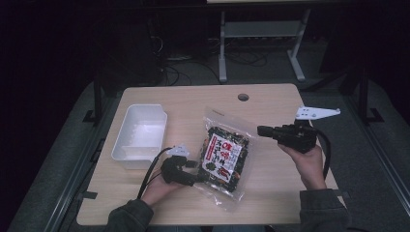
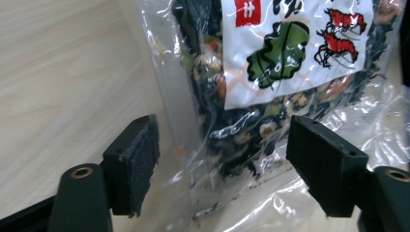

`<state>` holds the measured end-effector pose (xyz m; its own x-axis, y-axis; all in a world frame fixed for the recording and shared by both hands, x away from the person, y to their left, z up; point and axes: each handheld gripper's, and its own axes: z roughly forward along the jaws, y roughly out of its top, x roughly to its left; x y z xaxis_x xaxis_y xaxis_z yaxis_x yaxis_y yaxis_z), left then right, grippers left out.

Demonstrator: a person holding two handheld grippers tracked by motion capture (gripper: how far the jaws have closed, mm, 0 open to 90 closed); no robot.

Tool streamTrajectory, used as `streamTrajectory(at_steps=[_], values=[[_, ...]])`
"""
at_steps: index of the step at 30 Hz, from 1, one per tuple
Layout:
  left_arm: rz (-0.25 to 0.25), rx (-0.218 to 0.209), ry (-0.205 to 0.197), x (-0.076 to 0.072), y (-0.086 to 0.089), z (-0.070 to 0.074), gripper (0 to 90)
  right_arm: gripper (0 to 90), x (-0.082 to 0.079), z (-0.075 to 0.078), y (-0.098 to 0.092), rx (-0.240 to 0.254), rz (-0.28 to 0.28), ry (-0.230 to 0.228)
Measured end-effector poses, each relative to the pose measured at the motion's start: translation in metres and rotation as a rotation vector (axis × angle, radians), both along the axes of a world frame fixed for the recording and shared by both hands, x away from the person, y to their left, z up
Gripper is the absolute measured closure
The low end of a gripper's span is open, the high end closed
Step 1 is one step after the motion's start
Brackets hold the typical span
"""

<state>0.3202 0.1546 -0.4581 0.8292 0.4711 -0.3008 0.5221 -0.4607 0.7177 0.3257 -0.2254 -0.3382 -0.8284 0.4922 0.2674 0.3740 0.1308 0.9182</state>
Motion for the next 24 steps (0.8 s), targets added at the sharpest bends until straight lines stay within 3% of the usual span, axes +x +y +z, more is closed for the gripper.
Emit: streamTrajectory(at_steps=[3,5,11,15,17,24], values=[[0.004,-0.012,0.006,0.000,0.000,0.000,28.8,90.0,0.000,0.001,0.001,0.016,0.014,-0.001],[-0.003,-0.028,0.034,0.002,0.002,-0.001,31.9,90.0,-0.001,0.001,0.002,0.033,0.024,-0.005],[-0.032,-0.041,0.039,0.000,0.000,0.001,41.0,90.0,-0.001,0.000,0.005,0.065,0.032,-0.003],[-0.039,-0.040,0.003,-0.005,-0.001,0.004,51.3,90.0,0.000,0.000,0.005,0.070,0.012,-0.005],[-0.070,-0.054,-0.011,-0.007,0.000,0.006,63.2,90.0,-0.001,-0.001,0.003,0.064,-0.008,-0.011],[-0.103,-0.026,-0.073,-0.014,-0.003,0.010,72.4,89.8,0.002,-0.009,-0.008,0.094,-0.033,0.012]])
